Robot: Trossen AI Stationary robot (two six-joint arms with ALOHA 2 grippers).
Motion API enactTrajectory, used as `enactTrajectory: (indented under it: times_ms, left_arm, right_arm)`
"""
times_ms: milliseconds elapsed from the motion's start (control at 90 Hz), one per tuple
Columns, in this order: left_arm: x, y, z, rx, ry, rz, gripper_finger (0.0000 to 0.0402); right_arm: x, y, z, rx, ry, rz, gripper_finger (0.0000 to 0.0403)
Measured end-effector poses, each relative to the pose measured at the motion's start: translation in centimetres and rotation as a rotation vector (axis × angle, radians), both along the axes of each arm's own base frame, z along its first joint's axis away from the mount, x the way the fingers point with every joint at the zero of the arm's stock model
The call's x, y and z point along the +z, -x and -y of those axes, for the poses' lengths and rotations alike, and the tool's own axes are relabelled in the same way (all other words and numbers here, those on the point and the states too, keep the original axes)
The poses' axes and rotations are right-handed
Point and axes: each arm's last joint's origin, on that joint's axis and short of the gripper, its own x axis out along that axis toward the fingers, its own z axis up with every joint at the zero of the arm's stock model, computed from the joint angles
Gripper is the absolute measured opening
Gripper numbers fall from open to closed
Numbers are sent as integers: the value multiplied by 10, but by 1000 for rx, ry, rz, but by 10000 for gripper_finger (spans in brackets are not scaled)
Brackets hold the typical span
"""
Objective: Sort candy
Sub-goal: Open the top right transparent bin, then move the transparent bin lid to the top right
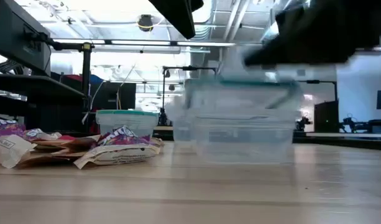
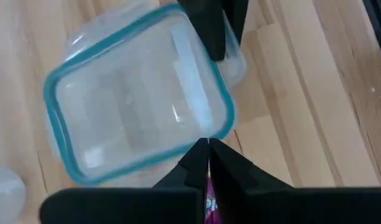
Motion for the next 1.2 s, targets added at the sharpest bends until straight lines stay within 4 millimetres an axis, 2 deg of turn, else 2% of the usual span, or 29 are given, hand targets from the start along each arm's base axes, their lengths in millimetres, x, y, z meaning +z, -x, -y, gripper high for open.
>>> enactTrajectory:
  times_ms: [133, 256, 422, 544, 678, 811, 911, 1089, 1200]
  left_arm:
    - [15, 8, -2, 4, -9, 44, 0]
    - [33, 20, -6, 38, -61, 83, 0]
    - [59, 43, -18, 122, -159, 135, 0]
    - [72, 56, -25, 187, -221, 161, 0]
    - [79, 65, -29, 217, -226, 163, 0]
    - [79, 71, -27, 219, -222, 144, 0]
    - [79, 73, -24, 206, -225, 141, 0]
    - [79, 73, -24, 201, -226, 141, 0]
    - [79, 73, -24, 201, -226, 141, 0]
  right_arm:
    - [40, -1, 12, -64, 6, 20, 4]
    - [84, 9, 37, -157, 63, -26, 4]
    - [142, 37, 95, -343, 57, -77, 3]
    - [161, 62, 137, -461, 23, -102, 2]
    - [173, 81, 163, -470, -89, -105, 2]
    - [175, 89, 162, -283, -179, -165, 2]
    - [172, 91, 166, -303, -213, -206, 2]
    - [154, 95, 199, -406, -341, -308, 2]
    - [128, 97, 227, -416, -444, -323, 2]
